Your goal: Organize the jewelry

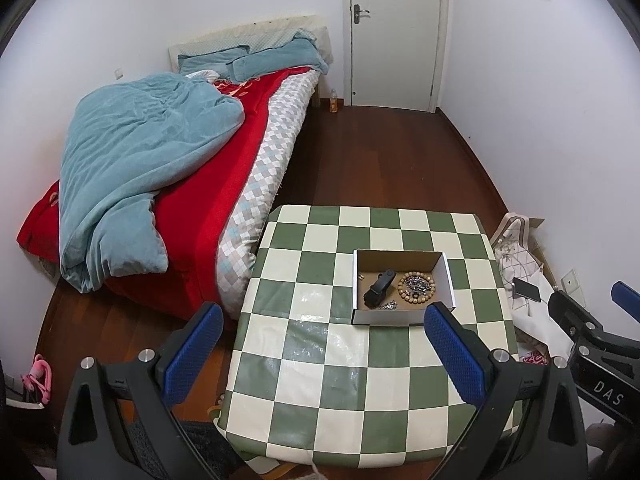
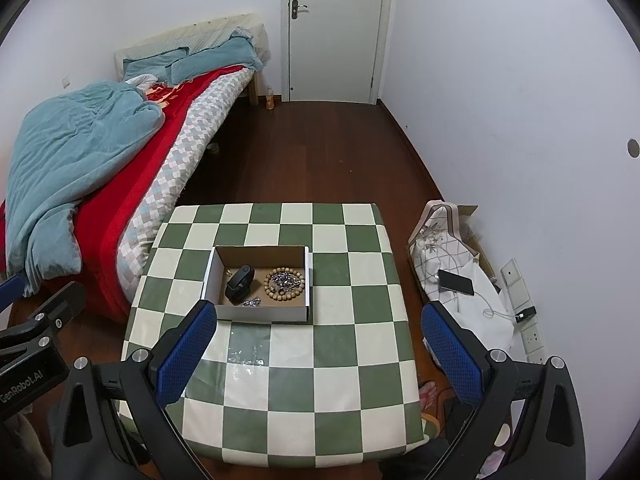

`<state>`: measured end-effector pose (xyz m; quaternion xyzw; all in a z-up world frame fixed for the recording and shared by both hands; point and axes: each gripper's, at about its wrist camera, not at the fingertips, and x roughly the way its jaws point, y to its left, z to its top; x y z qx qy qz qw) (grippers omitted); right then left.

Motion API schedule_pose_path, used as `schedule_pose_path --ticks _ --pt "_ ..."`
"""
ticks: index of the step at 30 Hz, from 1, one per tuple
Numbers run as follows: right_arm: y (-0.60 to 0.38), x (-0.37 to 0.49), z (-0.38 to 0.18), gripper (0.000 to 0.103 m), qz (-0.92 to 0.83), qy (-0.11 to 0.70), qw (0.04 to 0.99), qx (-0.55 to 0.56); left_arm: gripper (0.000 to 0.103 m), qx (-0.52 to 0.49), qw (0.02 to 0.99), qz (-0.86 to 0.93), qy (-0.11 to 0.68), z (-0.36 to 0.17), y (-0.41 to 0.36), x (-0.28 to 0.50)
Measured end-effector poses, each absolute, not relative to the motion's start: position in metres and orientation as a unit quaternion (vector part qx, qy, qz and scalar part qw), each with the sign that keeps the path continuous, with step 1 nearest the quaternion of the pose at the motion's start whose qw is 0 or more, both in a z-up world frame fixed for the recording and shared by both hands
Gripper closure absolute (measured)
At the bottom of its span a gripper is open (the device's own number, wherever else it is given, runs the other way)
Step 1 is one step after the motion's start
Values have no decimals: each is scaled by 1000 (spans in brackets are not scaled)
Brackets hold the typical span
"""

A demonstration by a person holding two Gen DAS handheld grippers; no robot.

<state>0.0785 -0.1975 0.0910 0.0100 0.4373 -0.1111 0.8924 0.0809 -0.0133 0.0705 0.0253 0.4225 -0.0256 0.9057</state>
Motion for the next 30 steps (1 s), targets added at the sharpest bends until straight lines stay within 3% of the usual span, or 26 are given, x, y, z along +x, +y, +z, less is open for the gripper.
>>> schedule_pose_path --ticks 30 --pt "-197 78 95 0 -110 439 892 12 0 28 906 -26 421 78 -16 81"
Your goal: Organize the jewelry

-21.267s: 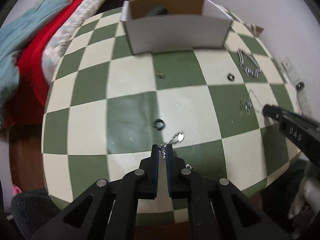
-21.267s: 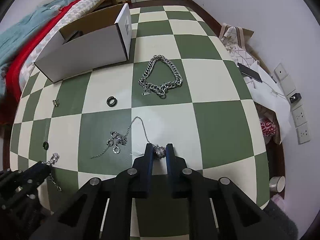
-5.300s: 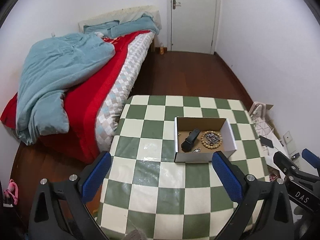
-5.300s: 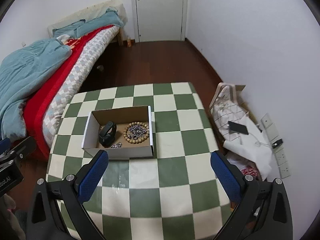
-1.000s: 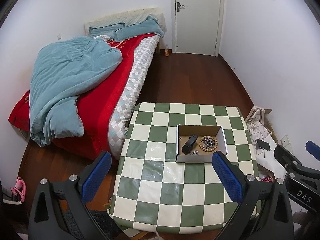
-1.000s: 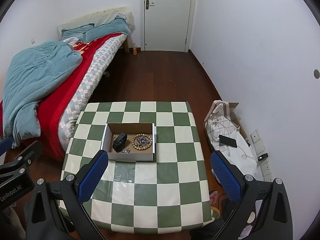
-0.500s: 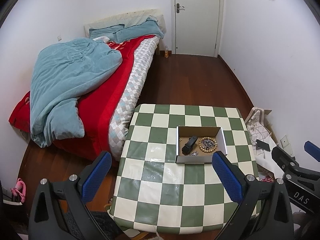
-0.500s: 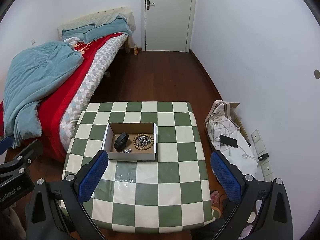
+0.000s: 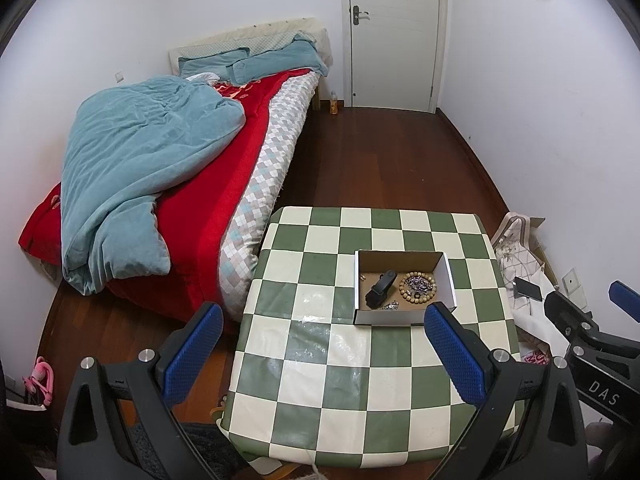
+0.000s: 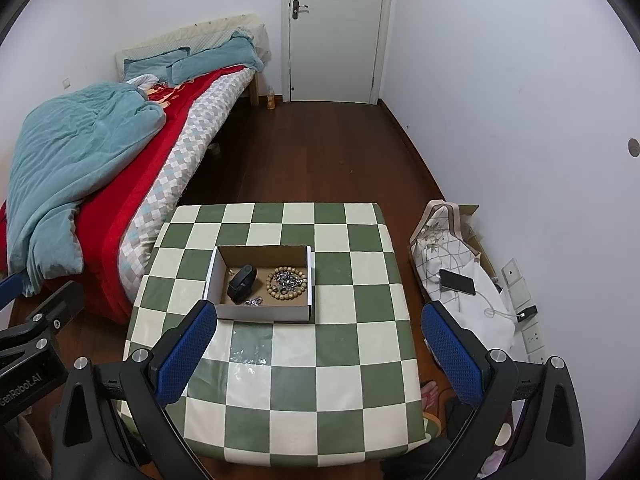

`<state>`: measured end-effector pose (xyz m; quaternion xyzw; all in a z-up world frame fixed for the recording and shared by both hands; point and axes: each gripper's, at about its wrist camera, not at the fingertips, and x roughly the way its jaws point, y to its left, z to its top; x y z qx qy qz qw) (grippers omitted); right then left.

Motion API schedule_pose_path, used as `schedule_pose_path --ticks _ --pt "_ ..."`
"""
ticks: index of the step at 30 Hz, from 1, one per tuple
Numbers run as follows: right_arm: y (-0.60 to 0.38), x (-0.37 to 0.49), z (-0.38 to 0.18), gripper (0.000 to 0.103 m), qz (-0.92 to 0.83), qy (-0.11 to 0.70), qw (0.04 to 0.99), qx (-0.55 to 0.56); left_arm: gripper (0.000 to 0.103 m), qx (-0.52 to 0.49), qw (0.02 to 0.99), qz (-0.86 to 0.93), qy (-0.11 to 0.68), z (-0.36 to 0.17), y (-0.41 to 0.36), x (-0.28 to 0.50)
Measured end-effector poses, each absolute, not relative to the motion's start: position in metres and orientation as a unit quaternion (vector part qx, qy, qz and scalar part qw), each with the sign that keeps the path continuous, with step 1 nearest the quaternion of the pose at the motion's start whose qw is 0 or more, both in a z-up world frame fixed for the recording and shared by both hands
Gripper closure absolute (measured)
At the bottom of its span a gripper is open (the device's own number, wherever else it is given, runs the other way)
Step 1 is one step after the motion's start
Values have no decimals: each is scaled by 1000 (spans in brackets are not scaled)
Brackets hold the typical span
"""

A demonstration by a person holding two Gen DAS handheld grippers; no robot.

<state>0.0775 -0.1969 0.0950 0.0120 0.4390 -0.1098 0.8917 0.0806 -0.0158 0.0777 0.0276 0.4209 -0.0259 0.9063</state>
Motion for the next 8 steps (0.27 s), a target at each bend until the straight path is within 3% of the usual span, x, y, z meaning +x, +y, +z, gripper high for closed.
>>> schedule_pose_path --ticks 8 --pt "-196 78 95 0 -110 439 892 13 0 25 907 -28 420 75 -11 78"
